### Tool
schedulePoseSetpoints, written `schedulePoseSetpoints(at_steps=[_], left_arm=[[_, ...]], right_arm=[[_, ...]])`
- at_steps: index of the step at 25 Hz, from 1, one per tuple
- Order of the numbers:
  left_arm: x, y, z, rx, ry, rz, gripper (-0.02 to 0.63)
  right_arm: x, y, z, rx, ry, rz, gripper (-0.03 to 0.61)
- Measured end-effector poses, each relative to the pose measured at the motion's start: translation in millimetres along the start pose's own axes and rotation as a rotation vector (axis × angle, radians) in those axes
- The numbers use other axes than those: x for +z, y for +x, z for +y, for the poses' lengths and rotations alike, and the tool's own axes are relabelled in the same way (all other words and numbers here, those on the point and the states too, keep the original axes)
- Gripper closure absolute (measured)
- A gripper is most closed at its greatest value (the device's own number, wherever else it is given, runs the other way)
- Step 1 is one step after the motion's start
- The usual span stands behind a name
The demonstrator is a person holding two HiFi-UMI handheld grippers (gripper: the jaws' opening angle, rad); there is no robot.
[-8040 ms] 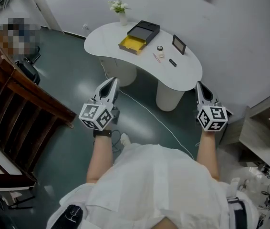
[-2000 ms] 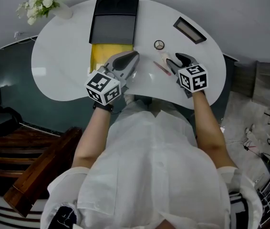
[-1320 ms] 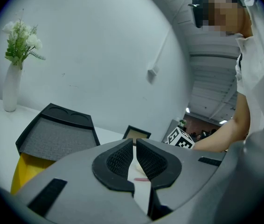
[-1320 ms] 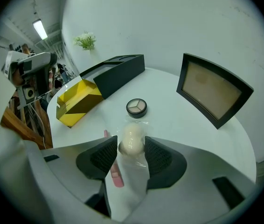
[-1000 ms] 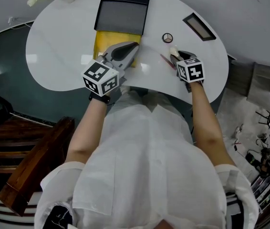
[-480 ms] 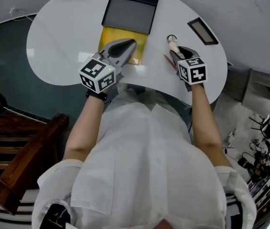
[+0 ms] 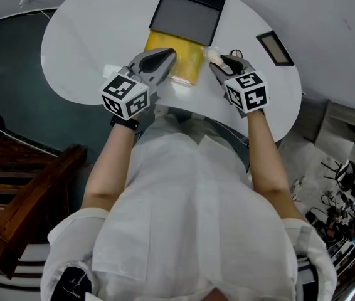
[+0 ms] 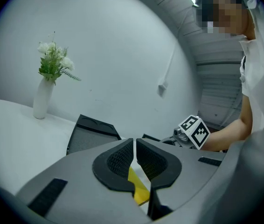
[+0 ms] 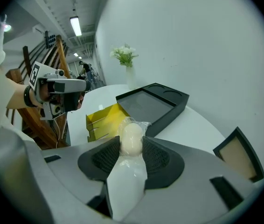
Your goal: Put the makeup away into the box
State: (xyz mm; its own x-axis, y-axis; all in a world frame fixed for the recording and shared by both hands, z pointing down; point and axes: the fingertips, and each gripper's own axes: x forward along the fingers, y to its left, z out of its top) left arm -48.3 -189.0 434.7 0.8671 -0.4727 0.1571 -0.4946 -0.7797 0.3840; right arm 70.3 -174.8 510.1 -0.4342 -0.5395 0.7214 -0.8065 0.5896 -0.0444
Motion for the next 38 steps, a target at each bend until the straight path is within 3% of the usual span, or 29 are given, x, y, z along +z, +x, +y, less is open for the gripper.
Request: schedulePoseSetpoints(at_steps=[8, 19, 31, 38], left_arm=[[1.3, -28.2, 18.4, 0.028, 0.002, -0.010, 0.594], [7.2, -44.4, 33.8, 0.030, 0.010, -0.010, 0.594], [8.6, -19.3, 27.2, -0.030, 0.025, 0.018, 0.594], [10.8, 2.7, 20.2, -0.060, 0.039, 0.039, 0.594]], right_arm=[[4.9, 38.2, 35.6, 0.066, -0.064, 0.051, 0.426], [8.2, 69.1, 50.9, 0.069, -0.085, 0.076, 0.405], [12.0, 45.0, 23.7, 0.024, -0.027, 0.025, 0.400], [-12.0, 22.9, -26.2, -0.052, 0.025, 0.042, 0.400]])
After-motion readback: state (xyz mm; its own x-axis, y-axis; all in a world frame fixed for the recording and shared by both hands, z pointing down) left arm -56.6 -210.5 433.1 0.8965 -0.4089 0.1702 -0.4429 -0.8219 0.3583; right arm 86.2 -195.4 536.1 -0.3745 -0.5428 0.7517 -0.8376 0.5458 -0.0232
